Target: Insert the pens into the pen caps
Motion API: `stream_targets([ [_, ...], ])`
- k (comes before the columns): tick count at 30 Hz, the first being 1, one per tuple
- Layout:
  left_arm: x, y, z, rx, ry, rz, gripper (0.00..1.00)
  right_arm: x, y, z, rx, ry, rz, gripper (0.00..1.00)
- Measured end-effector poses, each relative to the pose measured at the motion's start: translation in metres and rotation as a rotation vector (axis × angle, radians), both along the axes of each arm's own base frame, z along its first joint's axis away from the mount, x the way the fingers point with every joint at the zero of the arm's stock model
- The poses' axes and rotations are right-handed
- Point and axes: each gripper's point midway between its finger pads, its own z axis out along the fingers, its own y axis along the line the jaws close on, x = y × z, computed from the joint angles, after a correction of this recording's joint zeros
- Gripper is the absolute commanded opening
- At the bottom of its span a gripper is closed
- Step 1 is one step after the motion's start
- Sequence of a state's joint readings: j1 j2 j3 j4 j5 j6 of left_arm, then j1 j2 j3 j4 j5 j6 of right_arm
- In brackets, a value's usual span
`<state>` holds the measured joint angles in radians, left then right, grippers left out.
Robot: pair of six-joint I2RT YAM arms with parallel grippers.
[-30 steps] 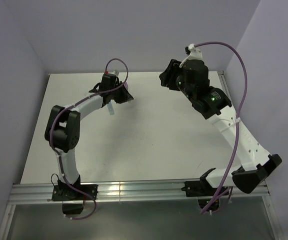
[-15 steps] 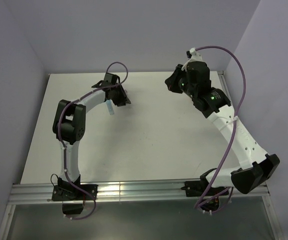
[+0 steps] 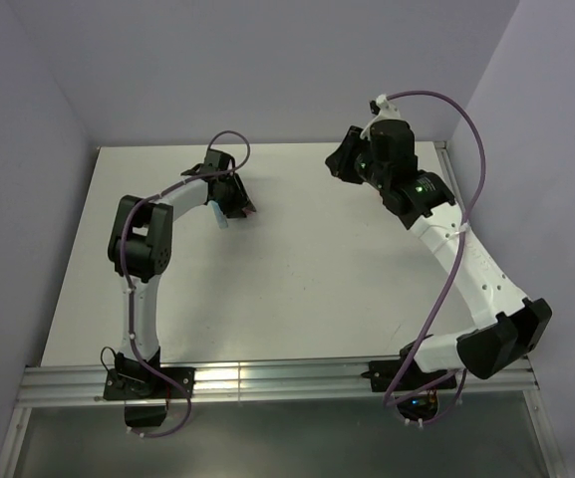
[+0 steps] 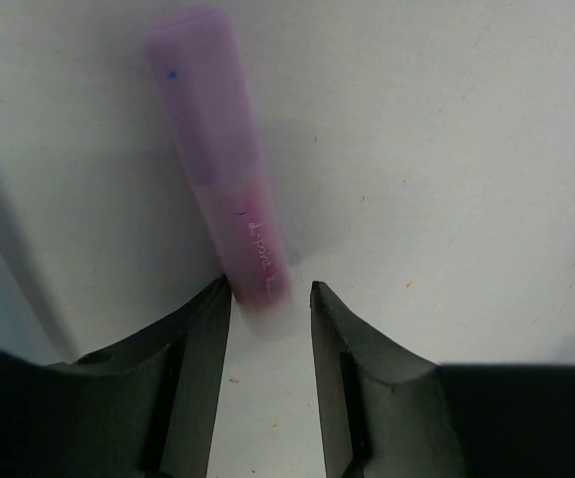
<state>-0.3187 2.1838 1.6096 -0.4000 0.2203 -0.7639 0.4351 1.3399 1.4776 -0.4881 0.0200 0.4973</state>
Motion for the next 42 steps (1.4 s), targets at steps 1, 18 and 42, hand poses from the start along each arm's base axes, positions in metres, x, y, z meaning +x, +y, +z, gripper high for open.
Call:
stream_targets([
  [1, 0.000, 0.000, 0.000, 0.000, -0.001, 0.000, 0.45, 0.002, 0.000, -0.002, -0.003, 0.005, -0.003, 0.31],
  [18, -0.041, 0.016, 0.090, -0.007, -0.125, -0.036, 0.51, 0.078, -0.066, -0.072, -0.057, 0.175, -0.191, 0.58],
  [42, -0.140, -0.005, 0.161, -0.154, -0.293, -0.232, 0.51, 0.226, -0.247, -0.254, -0.117, 0.523, -0.596, 0.60],
])
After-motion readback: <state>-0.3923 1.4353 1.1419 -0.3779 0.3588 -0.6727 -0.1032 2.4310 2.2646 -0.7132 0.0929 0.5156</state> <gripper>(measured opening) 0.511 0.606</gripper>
